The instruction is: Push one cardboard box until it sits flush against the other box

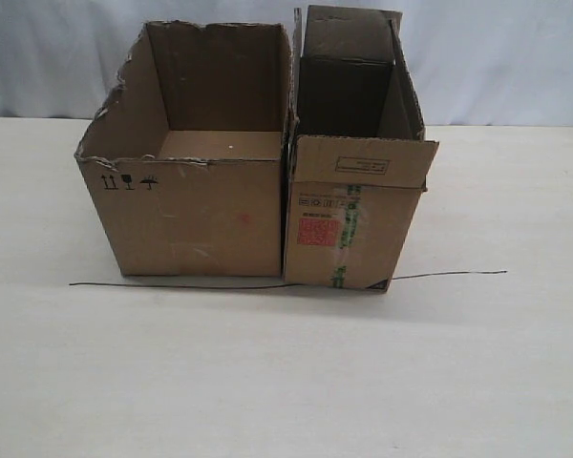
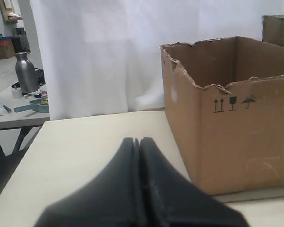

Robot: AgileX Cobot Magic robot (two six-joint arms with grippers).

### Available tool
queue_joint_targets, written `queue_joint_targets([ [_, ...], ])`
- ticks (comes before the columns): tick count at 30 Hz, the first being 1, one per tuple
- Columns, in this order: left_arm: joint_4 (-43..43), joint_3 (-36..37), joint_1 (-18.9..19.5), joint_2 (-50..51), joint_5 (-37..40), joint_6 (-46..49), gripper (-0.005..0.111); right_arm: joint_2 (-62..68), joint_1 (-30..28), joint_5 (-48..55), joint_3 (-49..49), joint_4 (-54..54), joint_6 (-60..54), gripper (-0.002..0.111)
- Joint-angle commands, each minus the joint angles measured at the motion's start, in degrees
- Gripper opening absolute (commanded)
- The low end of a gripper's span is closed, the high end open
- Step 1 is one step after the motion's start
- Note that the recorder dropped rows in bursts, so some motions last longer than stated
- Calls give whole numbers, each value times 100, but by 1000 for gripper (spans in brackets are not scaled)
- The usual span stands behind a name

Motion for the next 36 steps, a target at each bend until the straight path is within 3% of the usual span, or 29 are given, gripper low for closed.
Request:
queue_joint_targets([
  [1, -4, 17, -1, -13, -44, 6, 0, -23, -36, 3, 22, 24, 105, 5],
  [36, -4, 17, -1, -13, -33, 6, 0, -23, -116, -160, 22, 41, 211, 5],
])
